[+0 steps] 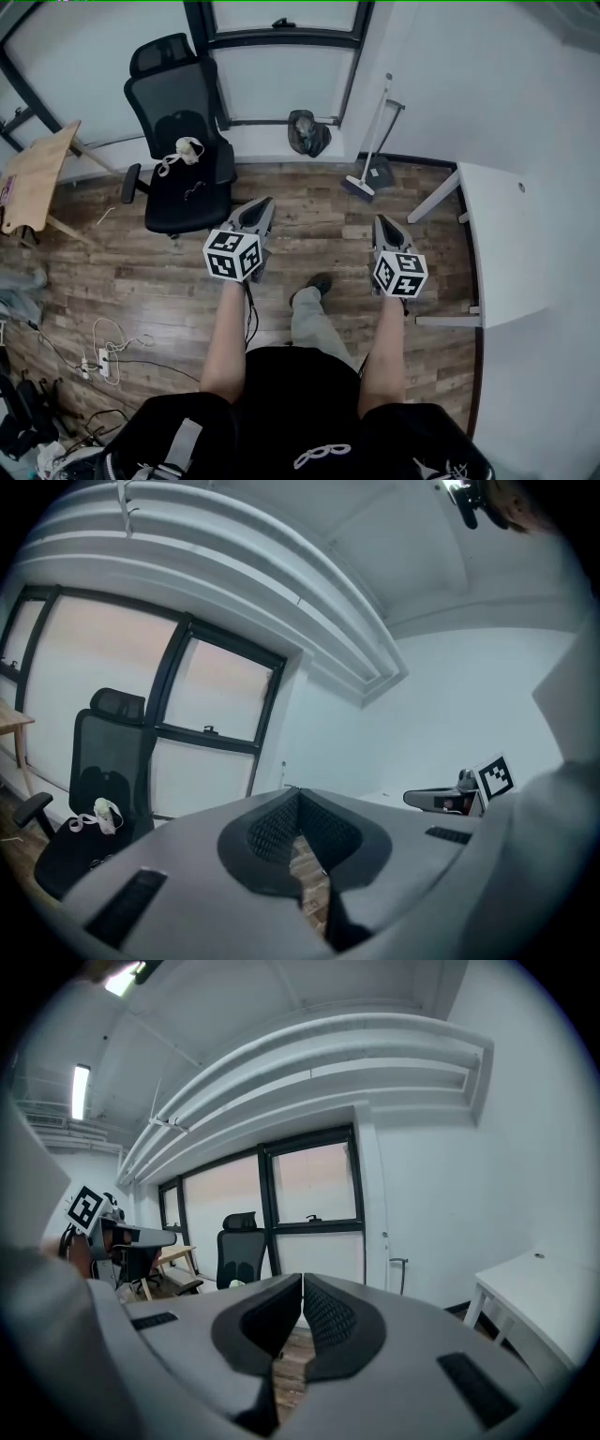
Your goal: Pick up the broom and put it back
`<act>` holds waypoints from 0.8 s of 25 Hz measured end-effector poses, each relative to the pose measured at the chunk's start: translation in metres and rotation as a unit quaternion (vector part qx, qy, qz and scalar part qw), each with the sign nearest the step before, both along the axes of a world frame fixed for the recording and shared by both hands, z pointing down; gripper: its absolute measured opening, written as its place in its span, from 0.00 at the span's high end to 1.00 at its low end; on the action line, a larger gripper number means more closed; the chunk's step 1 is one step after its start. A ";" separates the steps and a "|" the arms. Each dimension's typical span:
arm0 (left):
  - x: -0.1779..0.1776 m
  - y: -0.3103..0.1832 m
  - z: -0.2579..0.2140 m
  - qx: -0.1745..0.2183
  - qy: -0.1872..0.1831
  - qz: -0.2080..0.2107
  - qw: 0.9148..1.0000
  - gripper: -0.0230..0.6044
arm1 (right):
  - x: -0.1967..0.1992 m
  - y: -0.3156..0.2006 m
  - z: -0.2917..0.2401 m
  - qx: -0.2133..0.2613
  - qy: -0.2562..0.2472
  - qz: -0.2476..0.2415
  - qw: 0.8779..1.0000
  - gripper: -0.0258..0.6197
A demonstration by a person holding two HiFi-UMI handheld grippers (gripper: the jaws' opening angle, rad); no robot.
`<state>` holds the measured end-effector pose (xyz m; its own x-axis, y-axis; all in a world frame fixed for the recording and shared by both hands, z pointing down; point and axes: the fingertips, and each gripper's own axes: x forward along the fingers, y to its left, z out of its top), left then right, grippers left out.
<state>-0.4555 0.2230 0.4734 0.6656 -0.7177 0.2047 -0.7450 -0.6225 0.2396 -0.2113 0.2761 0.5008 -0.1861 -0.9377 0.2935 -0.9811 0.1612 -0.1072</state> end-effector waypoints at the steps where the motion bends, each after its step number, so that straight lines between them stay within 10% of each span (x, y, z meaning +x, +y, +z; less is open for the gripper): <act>1: 0.004 -0.011 0.001 -0.001 -0.001 0.000 1.000 0.93 | 0.006 -0.011 0.002 -0.002 0.000 0.003 1.000 0.92; 20: 0.110 -0.234 -0.006 -0.001 -0.018 0.016 1.000 0.93 | 0.112 -0.233 -0.001 -0.006 -0.015 0.018 1.000 0.92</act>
